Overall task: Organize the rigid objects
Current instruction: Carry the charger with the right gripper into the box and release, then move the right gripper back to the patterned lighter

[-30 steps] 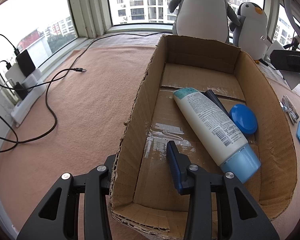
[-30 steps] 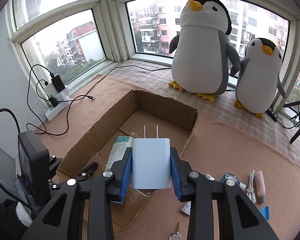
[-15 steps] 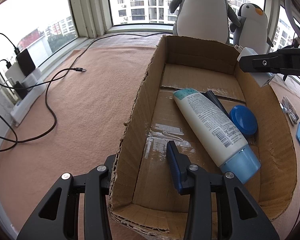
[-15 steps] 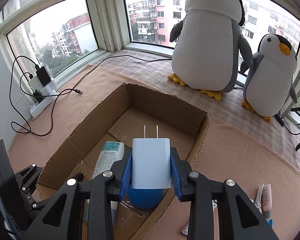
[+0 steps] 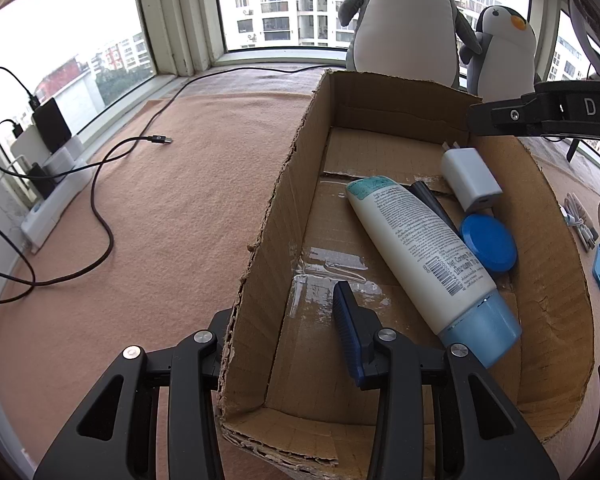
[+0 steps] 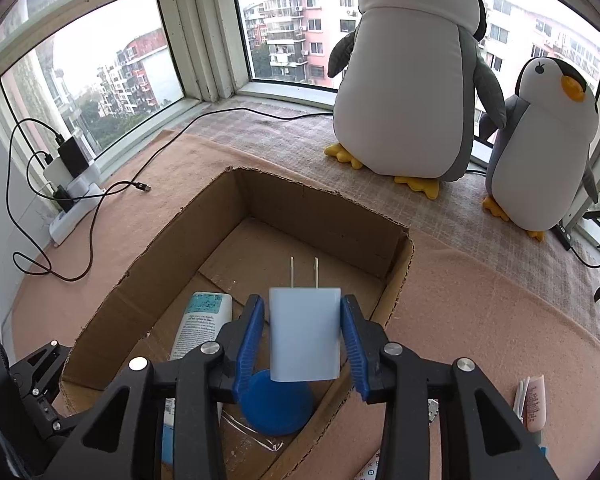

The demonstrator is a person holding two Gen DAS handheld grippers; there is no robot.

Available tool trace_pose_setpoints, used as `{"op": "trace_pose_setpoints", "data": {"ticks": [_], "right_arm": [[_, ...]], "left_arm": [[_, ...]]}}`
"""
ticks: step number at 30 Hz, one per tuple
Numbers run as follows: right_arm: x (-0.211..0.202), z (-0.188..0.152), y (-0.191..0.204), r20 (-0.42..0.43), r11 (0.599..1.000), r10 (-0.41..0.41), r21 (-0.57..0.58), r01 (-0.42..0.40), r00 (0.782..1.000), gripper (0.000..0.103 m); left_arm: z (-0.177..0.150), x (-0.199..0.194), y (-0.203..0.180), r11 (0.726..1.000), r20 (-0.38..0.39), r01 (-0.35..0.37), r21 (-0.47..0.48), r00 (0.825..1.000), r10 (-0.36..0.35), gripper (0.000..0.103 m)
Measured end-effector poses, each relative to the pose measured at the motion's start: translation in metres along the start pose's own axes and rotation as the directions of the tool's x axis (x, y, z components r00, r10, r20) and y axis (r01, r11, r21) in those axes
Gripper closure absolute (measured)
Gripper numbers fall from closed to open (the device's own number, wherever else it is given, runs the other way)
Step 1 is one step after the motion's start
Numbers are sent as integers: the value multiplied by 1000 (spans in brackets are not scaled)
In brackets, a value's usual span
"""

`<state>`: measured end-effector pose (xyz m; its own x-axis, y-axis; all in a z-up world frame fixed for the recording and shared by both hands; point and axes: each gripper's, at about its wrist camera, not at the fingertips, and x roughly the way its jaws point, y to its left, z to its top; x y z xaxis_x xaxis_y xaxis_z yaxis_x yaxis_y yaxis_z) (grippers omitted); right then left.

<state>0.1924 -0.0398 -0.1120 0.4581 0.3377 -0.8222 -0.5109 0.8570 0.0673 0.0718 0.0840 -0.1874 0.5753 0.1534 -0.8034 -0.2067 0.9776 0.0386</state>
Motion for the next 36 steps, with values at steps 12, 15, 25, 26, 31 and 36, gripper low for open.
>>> {"op": "trace_pose_setpoints", "data": {"ticks": [12,15,25,26,31,36], "right_arm": [[-18,1,-8,31,1000,8,27,-8,1000,41],[-29,1,-10,40,999,11,34,-13,999,41],[-80,-17,-40,80,996,13,87,-20,997,41],[-83,-21,-45,79,995,14,98,-22,997,41],[-92,-39,-73,53,983,23,180,-33,998,41],[-87,-57,-90,14,972,16,235,-19,1000,41]], "left_arm": [[0,0,0,1000,0,1,-1,1000,-1,64],[0,0,0,1000,0,1,0,1000,-1,64],[0,0,0,1000,0,0,-1,1000,0,64],[0,0,0,1000,0,0,-1,1000,0,64],[0,0,0,1000,0,0,0,1000,0,64],[0,0,0,1000,0,0,1,1000,0,64]]}}
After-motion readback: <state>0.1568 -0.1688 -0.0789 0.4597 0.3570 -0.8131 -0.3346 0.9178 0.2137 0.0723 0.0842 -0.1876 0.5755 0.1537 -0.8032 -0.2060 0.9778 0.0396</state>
